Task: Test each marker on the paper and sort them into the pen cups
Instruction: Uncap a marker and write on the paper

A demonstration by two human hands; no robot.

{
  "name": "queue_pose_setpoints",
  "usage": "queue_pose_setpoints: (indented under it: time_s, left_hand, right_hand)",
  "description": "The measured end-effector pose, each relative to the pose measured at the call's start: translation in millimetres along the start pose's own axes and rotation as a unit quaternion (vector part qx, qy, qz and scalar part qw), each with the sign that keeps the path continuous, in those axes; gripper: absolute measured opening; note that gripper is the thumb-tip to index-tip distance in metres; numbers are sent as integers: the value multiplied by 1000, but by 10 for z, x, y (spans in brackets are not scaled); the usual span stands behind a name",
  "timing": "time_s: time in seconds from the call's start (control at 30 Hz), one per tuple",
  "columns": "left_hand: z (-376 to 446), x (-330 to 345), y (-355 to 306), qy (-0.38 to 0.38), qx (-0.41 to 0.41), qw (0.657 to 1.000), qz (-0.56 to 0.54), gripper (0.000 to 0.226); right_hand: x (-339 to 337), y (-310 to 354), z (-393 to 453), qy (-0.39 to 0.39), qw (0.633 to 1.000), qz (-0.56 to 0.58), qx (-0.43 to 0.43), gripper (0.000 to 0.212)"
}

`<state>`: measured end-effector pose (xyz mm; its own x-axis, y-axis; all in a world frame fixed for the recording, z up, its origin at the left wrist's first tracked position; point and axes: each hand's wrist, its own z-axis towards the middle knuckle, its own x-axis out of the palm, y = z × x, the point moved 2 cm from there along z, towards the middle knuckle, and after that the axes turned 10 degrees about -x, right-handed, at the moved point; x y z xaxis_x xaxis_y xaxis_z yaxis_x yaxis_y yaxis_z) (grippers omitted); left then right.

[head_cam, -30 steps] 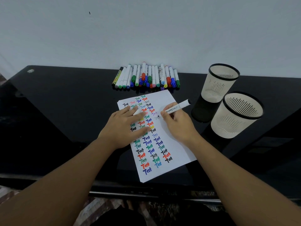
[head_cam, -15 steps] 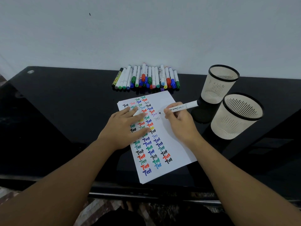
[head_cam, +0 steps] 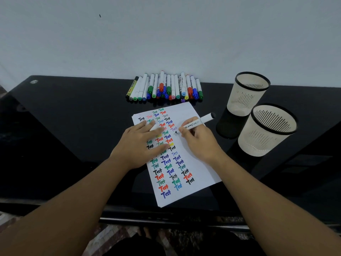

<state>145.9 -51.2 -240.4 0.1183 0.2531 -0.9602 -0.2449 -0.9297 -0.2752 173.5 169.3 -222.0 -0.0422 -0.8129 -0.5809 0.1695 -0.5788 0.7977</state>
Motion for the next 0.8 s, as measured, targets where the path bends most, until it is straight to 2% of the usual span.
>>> queue_pose_setpoints:
  time_s: [0.23, 0.43, 0.57, 0.63, 0.8]
  left_hand:
    - [-7, 2, -9, -5, 1, 1000, -4, 83]
    - [-2, 2, -1, -4, 1, 1000, -3, 84]
    - [7, 8, 3, -7, 5, 1000, -8, 81]
    - [-2, 18, 6, -12, 8, 1000, -15, 81]
    - [4, 12, 20, -22, 11, 999, -31, 80]
  right_hand:
    - [-9, -11, -2, 5, 1000, 10, -14, 9]
    - [-27, -25, -14, 3, 1000, 11, -5, 20]
    - [-80, -52, -34, -109, 984, 138, -10, 9]
    - [-96, -81, -33, -150, 976, 160, -10, 10]
    - [-80, -120, -15, -155, 975, 156, -2, 12]
